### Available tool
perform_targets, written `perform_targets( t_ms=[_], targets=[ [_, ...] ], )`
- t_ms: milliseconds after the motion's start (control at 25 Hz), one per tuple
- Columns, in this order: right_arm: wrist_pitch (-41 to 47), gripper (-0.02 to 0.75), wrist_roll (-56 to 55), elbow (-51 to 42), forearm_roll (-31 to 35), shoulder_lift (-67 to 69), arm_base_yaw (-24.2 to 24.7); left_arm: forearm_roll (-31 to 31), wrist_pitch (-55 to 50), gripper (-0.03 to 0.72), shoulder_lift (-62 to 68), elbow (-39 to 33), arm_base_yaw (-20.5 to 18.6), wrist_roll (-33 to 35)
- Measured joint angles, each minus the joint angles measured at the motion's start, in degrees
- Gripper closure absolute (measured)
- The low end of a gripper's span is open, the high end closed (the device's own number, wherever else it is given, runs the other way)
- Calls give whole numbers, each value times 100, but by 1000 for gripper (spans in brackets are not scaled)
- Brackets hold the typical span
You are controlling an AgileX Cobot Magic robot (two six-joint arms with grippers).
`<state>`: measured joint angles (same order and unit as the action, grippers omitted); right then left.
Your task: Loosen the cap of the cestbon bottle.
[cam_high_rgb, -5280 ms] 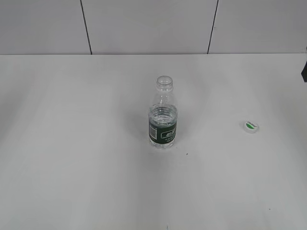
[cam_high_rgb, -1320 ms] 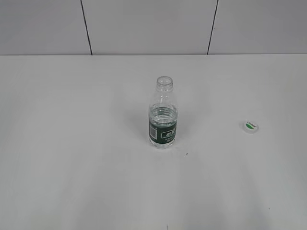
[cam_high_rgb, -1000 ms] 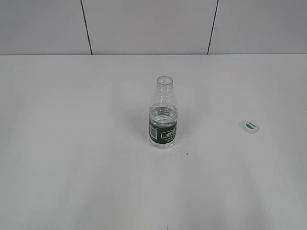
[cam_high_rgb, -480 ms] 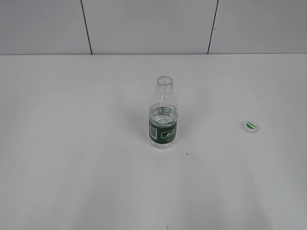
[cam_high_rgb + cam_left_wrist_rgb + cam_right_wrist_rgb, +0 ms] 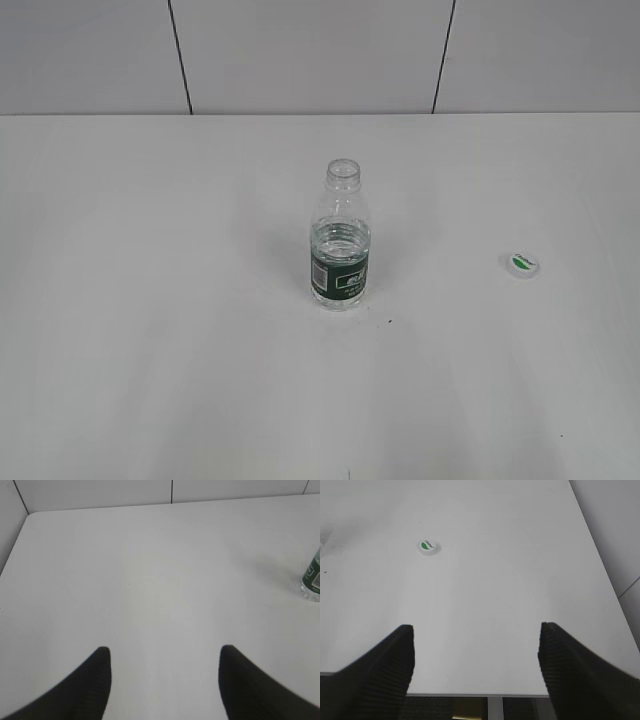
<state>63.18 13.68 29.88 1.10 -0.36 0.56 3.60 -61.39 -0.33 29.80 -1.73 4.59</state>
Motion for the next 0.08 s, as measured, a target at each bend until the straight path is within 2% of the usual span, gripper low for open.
perform_targets(
  t_ms=[80],
  targets=[
    [0,148,0,0,0,0,0,0,0,265,0,0,0,0]
  ],
)
